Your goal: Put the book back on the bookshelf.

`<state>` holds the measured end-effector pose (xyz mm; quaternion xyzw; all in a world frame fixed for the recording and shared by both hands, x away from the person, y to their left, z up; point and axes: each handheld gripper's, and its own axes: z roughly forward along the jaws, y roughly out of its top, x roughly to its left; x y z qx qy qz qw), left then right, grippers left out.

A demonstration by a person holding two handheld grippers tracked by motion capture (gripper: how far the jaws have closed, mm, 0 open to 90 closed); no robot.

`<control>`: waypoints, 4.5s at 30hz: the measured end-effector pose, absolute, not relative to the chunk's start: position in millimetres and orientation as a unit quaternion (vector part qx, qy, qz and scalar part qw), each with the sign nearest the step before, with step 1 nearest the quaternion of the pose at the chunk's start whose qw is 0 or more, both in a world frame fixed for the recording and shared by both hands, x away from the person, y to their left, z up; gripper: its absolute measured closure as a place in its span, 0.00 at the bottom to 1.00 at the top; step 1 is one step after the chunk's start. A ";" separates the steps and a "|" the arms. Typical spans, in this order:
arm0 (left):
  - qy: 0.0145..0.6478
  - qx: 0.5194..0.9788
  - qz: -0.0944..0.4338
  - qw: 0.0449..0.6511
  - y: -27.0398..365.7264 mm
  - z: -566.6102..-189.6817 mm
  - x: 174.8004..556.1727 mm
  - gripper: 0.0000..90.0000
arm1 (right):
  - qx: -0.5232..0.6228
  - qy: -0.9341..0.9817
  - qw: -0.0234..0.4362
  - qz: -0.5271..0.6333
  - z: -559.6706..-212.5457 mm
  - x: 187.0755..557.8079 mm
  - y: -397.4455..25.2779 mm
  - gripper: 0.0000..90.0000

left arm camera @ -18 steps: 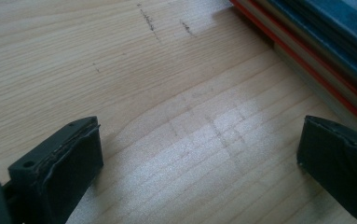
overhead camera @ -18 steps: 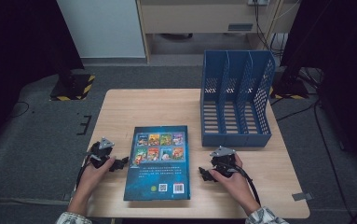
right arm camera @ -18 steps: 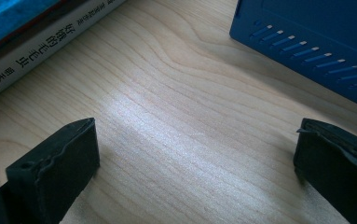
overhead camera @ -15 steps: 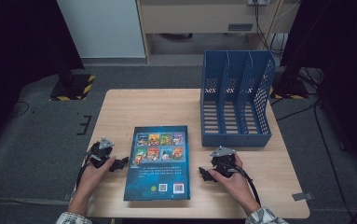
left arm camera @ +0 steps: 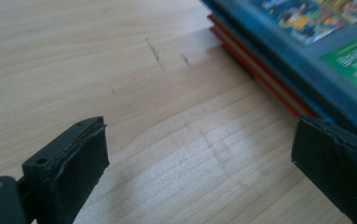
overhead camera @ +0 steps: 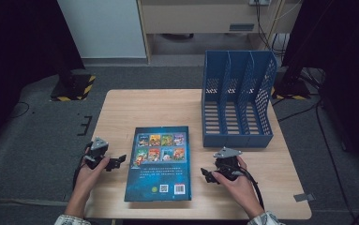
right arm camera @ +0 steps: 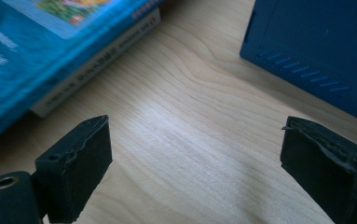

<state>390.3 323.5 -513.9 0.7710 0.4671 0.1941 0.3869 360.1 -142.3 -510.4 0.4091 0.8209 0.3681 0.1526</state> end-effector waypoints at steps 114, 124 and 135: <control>0.434 0.793 0.022 0.427 256.9 -519.6 390.5 0.00 | 0.371 0.814 -0.004 0.448 -522.1 390.4 -58.7 0.01; 0.431 0.797 0.030 0.422 255.9 -516.2 390.0 0.00 | 0.365 0.819 -0.001 0.442 -519.2 388.8 -59.2 0.01; 0.430 0.798 0.028 0.421 258.8 -512.7 390.9 0.05 | 0.362 0.829 0.003 0.426 -514.2 386.9 -59.6 0.01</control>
